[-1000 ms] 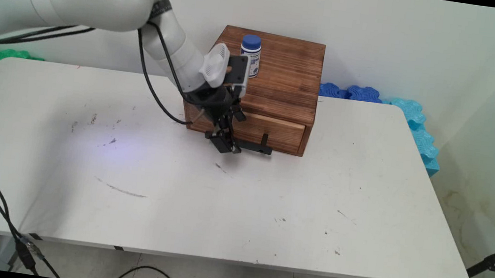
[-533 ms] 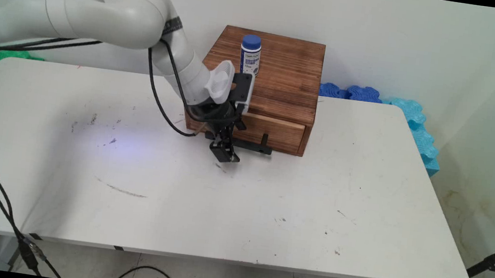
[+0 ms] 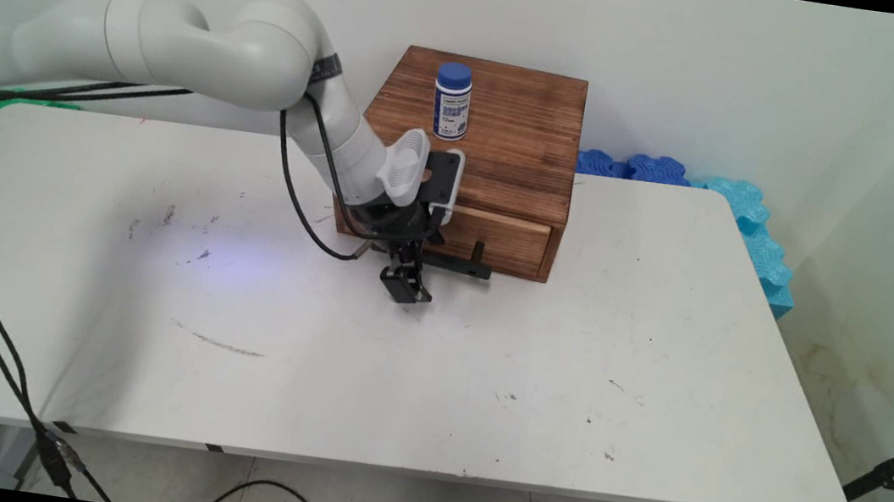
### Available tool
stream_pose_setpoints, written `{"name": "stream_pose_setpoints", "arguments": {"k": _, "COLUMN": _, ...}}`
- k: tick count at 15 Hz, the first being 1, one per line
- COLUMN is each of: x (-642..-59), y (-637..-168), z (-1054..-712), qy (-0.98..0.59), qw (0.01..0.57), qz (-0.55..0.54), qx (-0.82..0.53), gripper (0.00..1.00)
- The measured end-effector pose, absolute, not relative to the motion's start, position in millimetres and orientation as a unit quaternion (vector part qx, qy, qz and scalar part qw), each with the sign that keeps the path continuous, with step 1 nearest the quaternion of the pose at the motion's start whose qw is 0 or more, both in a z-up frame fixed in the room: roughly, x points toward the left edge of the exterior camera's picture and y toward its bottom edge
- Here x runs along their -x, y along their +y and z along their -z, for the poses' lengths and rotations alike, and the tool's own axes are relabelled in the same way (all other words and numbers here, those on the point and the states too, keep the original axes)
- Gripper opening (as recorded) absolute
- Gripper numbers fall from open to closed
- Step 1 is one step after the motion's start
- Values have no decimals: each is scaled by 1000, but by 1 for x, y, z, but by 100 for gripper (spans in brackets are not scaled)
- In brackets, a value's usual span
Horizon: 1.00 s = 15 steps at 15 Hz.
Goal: Open the drawer
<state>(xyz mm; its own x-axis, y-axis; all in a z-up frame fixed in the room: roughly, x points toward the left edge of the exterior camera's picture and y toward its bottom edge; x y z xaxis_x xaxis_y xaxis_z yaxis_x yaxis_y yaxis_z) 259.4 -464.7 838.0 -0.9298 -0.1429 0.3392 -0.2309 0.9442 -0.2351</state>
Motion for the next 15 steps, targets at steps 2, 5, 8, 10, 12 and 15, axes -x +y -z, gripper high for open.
{"name": "stream_pose_setpoints", "arguments": {"k": 2, "x": -258, "y": -465, "z": -834, "qy": -973, "qw": 158, "qz": -137, "qx": -94, "gripper": 100}}
{"name": "stream_pose_setpoints", "arguments": {"k": 5, "x": -256, "y": -466, "z": -830, "qy": -974, "qw": 155, "qz": -138, "qx": -92, "gripper": 100}}
{"name": "stream_pose_setpoints", "arguments": {"k": 8, "x": -255, "y": -467, "z": -827, "qy": -974, "qw": 153, "qz": -138, "qx": -91, "gripper": 100}}
{"name": "stream_pose_setpoints", "arguments": {"k": 10, "x": -254, "y": -467, "z": -825, "qy": -974, "qw": 153, "qz": -138, "qx": -91, "gripper": 100}}
{"name": "stream_pose_setpoints", "arguments": {"k": 12, "x": -253, "y": -466, "z": -824, "qy": -974, "qw": 153, "qz": -137, "qx": -91, "gripper": 100}}
{"name": "stream_pose_setpoints", "arguments": {"k": 15, "x": -252, "y": -463, "z": -822, "qy": -975, "qw": 153, "qz": -134, "qx": -92, "gripper": 100}}
